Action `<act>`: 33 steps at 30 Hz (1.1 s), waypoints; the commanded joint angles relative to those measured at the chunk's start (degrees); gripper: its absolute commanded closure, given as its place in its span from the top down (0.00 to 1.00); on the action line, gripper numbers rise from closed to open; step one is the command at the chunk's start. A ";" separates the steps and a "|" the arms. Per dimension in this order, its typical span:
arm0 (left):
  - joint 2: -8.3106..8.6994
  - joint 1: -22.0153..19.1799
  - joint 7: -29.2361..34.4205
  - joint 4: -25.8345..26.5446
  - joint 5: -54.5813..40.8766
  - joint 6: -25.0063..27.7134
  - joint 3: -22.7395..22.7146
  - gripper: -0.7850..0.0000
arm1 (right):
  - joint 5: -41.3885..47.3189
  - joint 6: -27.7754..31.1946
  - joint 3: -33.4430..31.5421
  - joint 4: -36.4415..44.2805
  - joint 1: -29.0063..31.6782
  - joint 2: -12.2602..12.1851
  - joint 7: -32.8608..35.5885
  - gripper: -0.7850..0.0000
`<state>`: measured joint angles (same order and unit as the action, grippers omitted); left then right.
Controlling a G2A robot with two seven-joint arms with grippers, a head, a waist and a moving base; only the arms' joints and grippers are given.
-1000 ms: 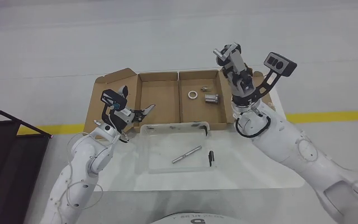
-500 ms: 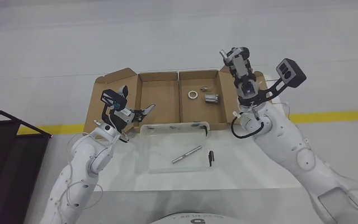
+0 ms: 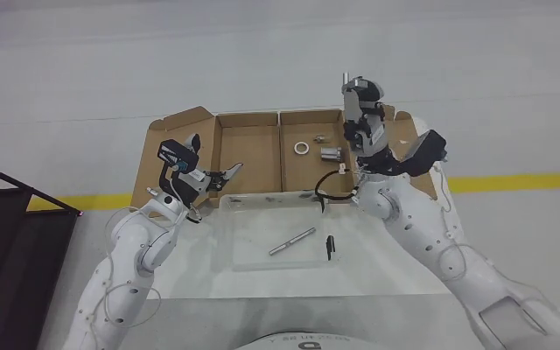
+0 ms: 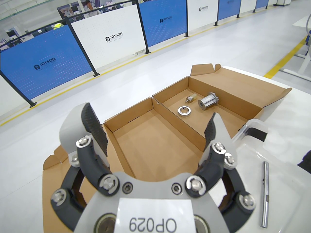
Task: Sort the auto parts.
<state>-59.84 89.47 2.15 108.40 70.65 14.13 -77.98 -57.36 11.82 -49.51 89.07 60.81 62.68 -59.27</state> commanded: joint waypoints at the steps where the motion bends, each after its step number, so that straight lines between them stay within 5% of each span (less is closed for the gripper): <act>1: 0.00 0.00 0.00 0.00 0.00 0.00 0.00 1.00 | -1.52 -2.32 0.27 -0.43 -0.23 0.51 0.28 0.00; 22: -0.01 -0.04 -0.10 0.06 -0.04 -0.15 -0.10 1.00 | -4.54 -3.90 -0.37 -0.89 0.21 1.98 1.19 0.00; 33: -0.07 5.28 -6.92 -0.29 -9.81 -3.74 -10.33 1.00 | -19.54 -6.53 3.90 -0.65 -3.69 3.52 26.58 0.00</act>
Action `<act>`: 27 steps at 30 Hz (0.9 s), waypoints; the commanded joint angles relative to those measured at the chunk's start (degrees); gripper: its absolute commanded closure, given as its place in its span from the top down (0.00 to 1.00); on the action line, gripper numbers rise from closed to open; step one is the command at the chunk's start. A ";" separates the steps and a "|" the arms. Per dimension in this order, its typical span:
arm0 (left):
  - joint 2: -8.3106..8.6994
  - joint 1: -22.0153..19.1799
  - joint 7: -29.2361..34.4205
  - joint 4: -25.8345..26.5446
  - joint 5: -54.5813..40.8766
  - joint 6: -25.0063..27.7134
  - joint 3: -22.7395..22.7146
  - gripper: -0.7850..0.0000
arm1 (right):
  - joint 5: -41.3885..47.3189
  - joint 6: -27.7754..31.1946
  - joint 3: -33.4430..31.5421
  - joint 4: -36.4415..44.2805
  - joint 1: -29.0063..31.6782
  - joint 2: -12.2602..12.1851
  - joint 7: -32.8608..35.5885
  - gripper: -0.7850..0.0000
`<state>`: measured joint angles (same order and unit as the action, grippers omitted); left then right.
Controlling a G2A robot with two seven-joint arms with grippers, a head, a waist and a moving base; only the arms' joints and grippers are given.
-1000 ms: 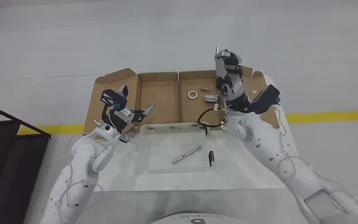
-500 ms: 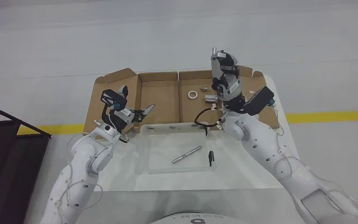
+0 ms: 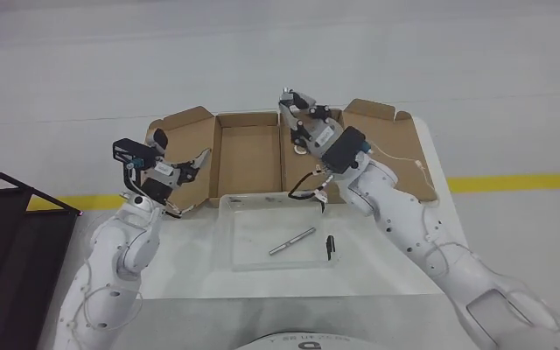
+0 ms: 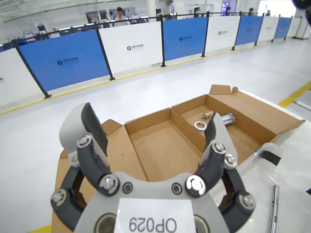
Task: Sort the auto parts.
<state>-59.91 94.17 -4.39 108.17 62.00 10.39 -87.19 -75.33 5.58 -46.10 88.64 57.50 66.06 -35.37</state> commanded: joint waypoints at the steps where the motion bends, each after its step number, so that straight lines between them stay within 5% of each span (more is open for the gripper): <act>1: 0.02 1.19 -0.60 -0.12 -2.47 0.15 -2.54 1.00 | -3.92 -0.87 1.26 -0.42 -1.13 0.43 6.30 0.00; 10: -0.08 2.13 -0.61 -0.36 -5.88 0.53 -4.33 1.00 | -12.72 1.62 8.81 -4.96 -6.67 3.63 26.78 0.00; 18: -0.08 2.13 -0.61 -0.36 -5.88 0.53 -4.33 1.00 | -12.06 0.88 13.80 -12.30 -11.47 8.05 30.60 0.00; 27: -0.08 2.13 -0.61 -0.36 -5.88 0.53 -4.33 1.00 | -14.31 -0.44 17.50 -20.33 -15.15 12.38 42.31 0.00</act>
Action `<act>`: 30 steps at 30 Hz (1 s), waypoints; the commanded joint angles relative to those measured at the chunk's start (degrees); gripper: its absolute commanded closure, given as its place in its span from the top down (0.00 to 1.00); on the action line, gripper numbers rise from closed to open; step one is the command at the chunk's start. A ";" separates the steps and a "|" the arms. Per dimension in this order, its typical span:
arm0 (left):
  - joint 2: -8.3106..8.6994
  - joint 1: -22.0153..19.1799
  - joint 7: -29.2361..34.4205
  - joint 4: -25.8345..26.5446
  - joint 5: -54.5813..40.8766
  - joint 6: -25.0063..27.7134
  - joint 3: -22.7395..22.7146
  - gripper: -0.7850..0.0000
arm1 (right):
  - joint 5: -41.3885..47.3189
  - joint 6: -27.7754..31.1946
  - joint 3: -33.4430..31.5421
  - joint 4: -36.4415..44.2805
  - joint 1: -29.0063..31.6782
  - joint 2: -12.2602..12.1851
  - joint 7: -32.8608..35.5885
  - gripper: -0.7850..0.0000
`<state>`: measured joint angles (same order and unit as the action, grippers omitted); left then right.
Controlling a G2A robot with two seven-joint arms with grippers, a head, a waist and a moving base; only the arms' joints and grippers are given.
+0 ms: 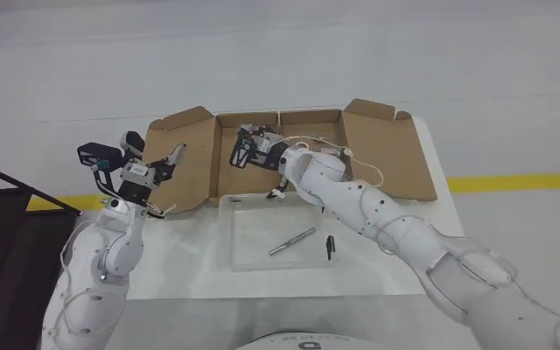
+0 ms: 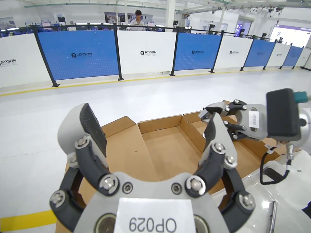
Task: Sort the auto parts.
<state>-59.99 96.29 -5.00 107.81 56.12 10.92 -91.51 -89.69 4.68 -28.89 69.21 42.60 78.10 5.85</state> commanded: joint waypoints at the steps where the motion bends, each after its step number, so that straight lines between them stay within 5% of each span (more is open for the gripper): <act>1: 0.00 0.00 0.00 0.00 0.00 0.00 0.00 1.00 | 0.14 1.08 0.68 -2.05 -0.69 0.92 2.48 0.00; 16: 0.00 0.00 0.00 0.00 0.00 0.00 0.00 1.00 | -1.50 5.22 1.76 -9.29 -2.80 4.89 13.98 0.01; 20: 0.00 0.00 0.00 0.00 0.00 0.00 0.00 1.00 | -2.43 6.38 1.83 -10.13 -2.93 5.58 16.55 0.18; 27: 0.00 0.00 0.00 0.00 0.00 0.00 0.00 1.00 | -3.39 7.33 1.08 -10.85 -2.64 6.37 16.61 0.22; 30: 0.00 0.00 0.00 0.00 0.00 0.00 0.00 1.00 | -3.62 7.66 0.60 -10.96 -2.45 6.63 16.02 0.35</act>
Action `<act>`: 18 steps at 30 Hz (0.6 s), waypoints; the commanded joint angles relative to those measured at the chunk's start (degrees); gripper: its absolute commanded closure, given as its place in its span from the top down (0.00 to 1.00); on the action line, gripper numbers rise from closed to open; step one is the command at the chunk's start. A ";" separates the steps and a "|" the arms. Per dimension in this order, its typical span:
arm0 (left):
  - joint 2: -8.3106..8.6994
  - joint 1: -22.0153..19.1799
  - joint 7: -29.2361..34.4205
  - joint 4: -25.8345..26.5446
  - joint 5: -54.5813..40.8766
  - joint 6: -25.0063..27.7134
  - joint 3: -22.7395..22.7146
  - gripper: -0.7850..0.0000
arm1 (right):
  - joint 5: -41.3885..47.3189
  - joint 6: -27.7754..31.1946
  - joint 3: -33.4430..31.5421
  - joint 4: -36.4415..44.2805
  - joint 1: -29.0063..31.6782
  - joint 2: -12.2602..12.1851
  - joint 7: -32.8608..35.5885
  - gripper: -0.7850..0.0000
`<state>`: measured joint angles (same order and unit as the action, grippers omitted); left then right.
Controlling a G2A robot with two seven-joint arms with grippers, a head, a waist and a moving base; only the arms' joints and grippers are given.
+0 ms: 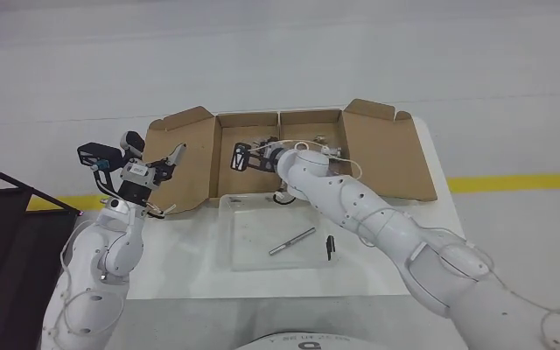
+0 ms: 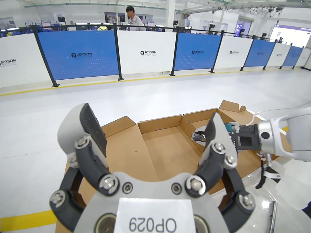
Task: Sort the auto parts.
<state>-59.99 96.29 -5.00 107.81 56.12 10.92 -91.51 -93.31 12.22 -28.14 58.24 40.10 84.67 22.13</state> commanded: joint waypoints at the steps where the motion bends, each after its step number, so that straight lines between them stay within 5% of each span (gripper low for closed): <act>1: 0.00 0.00 0.00 0.00 0.00 0.00 0.00 1.00 | 0.06 0.08 -0.45 0.05 0.12 0.11 -0.68 0.39; 4: 0.00 0.00 0.00 0.00 0.00 0.00 0.00 1.00 | 1.43 0.76 -1.86 0.84 0.73 0.06 -4.16 0.78; 6: 0.00 0.00 0.00 0.00 0.00 0.00 0.00 1.00 | 2.96 1.73 -3.58 1.78 1.41 -0.36 -8.44 0.95; 11: 0.00 0.00 0.00 0.00 0.00 0.00 0.00 1.00 | 6.02 5.33 -9.79 4.88 4.86 -2.73 -21.02 0.90; 18: 0.00 0.00 0.00 0.00 0.00 0.00 0.00 1.00 | 6.25 14.00 -20.10 11.92 11.92 -7.28 -34.83 1.00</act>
<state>-59.99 96.29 -5.00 107.81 56.12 10.92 -91.51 -87.01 24.51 -46.66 69.06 50.97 78.01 -10.52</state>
